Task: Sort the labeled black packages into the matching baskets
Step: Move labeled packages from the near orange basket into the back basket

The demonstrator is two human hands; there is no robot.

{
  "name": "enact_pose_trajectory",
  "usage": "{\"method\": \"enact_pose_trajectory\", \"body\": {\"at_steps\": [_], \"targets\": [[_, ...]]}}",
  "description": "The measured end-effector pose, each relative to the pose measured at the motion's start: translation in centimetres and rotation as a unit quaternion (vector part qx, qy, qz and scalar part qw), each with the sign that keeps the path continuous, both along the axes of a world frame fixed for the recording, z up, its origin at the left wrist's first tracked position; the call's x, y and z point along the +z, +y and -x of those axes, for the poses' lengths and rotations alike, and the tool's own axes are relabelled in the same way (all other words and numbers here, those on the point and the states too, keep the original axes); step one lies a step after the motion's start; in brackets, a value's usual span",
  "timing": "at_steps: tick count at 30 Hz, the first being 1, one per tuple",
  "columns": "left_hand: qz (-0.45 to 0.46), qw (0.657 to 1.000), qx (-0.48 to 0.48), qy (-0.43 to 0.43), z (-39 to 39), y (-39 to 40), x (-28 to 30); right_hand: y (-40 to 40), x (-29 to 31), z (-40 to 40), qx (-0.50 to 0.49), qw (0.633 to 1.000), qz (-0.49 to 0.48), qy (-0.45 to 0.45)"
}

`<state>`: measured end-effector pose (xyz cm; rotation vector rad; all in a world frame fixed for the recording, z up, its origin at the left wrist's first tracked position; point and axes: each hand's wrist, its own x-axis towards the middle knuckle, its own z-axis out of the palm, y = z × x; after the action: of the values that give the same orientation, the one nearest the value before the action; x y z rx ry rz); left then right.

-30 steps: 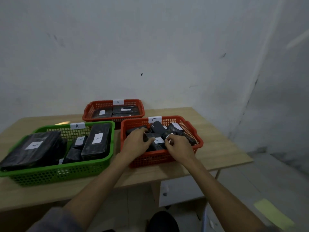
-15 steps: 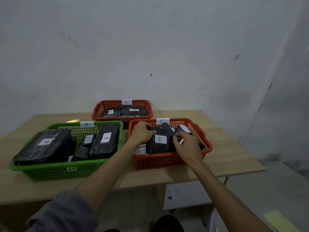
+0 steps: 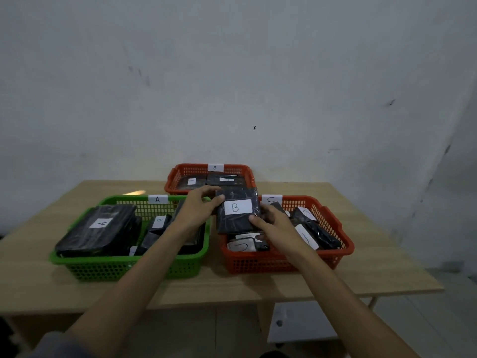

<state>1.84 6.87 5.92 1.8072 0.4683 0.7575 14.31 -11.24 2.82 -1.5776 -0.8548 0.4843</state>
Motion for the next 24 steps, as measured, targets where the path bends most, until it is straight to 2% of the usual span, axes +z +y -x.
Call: {"method": "enact_pose_trajectory", "body": {"at_steps": [3,5,7,9,13,19,24], "targets": [[-0.178,0.981,0.059,0.039,1.2,0.8,-0.3,2.2,1.0,0.0,-0.017,0.999,-0.019,0.035],[-0.334,0.937,0.056,0.085,2.0,1.6,-0.4,3.7,1.8,-0.3,-0.025,0.997,-0.026,0.067],[-0.413,0.899,0.032,0.144,2.3,2.9,-0.2,5.4,2.6,-0.8,-0.033,0.996,-0.019,0.078],[-0.417,0.89,0.032,0.179,2.2,4.7,0.1,7.3,3.2,-1.3,-0.038,0.996,-0.014,0.085],[-0.388,0.907,0.059,0.152,0.9,8.4,0.8,12.5,3.7,-2.8,-0.04,0.996,-0.001,0.078],[-0.372,0.9,0.125,0.187,-1.6,15.3,1.2,22.9,3.9,-7.3,-0.06,0.996,0.033,0.059],[-0.375,0.875,0.119,0.281,-3.2,21.4,-1.0,31.3,2.0,-11.3,-0.08,0.991,0.055,0.096]]}}
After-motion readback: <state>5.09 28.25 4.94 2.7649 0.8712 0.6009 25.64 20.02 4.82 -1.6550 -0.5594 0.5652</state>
